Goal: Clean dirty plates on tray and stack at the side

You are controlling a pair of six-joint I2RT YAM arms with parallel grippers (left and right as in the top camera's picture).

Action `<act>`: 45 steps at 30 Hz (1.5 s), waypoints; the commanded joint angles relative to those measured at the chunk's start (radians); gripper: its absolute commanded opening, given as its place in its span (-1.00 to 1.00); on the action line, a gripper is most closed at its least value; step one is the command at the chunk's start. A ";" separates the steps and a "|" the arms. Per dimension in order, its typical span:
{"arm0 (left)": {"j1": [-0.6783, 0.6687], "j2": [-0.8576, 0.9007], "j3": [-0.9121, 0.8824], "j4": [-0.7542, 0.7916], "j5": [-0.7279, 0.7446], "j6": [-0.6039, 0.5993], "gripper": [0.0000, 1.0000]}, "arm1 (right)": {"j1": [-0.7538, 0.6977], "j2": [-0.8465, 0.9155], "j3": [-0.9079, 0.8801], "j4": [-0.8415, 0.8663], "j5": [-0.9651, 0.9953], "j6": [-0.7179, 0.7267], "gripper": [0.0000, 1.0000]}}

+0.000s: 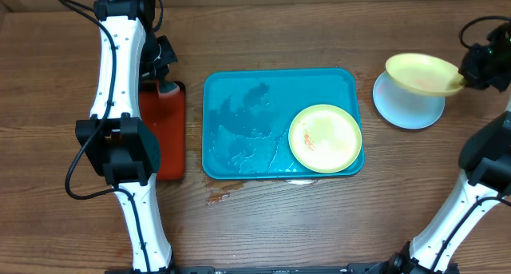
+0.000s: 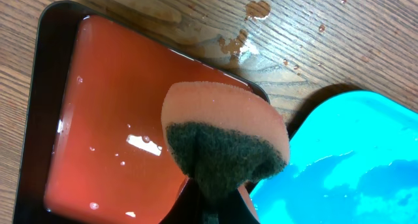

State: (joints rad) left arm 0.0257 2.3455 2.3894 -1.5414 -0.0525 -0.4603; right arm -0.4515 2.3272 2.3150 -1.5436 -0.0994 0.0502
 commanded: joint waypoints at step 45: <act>-0.007 0.004 0.014 0.002 0.002 0.019 -0.92 | 0.408 -0.074 -0.171 -0.003 -0.207 -0.644 0.92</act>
State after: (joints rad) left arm 0.0257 2.3455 2.3894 -1.5406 -0.0525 -0.4603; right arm -0.1230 2.2932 2.1693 -1.5707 -0.3859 -0.4908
